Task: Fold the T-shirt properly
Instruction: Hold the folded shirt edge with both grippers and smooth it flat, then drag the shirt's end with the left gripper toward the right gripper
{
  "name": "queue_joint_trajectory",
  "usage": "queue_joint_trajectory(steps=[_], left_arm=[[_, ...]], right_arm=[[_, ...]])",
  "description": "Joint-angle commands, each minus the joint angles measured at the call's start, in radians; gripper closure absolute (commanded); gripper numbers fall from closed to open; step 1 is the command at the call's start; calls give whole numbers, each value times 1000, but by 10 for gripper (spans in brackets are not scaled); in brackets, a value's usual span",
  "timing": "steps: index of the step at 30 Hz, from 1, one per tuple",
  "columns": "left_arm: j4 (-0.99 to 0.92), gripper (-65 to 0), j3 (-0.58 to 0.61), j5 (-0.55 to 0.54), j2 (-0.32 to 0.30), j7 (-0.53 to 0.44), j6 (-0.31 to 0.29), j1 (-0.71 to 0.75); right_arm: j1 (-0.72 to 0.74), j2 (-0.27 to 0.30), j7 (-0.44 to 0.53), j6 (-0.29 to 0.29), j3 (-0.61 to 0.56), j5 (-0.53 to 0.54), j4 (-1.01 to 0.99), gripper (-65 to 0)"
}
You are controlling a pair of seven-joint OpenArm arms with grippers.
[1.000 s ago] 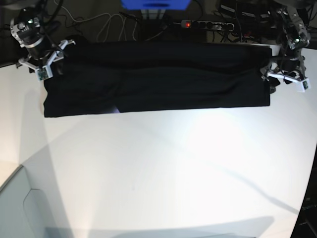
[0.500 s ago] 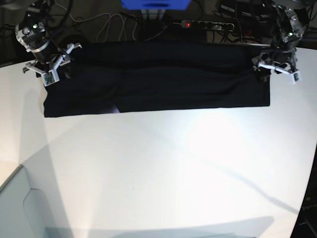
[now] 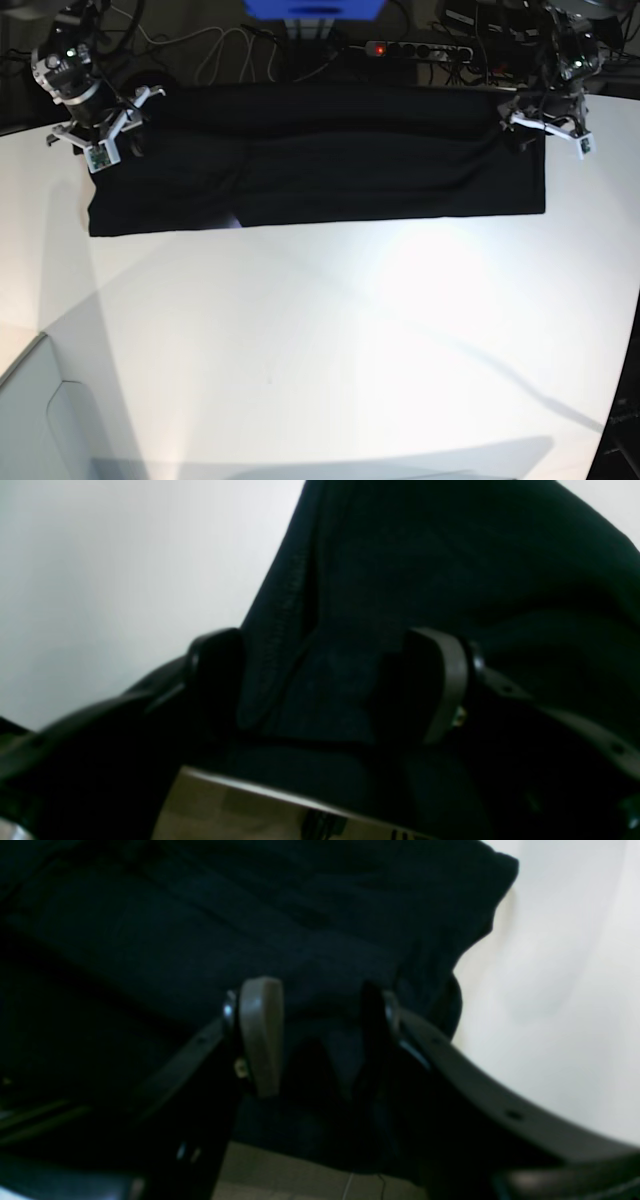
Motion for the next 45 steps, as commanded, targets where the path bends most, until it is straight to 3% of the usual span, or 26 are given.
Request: queue_joint_trajectory(steps=[1, 19, 21, 24, 27, 37, 45], left_arm=[[14, -475, -12, -1, -14, -16, -1, 8], [-40, -454, -5, -8, -17, -16, -1, 8], [-40, -358, -5, -8, -16, -16, -1, 8], [-41, -123, -5, -8, -13, -22, -1, 8], [-41, 0, -5, -10, -13, -20, -1, 8], [34, 0, -14, -10, -8, -17, -1, 17], [252, 0, -8, -8, 70, -16, -1, 73]], right_arm=[[-1, 12, 18, 2, 6, 12, 15, -247], [-1, 12, 18, 2, 6, 12, 15, -247], [-1, 12, 18, 2, 6, 12, 15, -247], [-1, 12, 18, 2, 6, 12, 15, -247], [0, 12, 18, 2, 6, 12, 15, -247], [48, 15, 18, 2, 4, 12, -69, -247], [91, 18, 20, 3, 3, 12, -157, -247]])
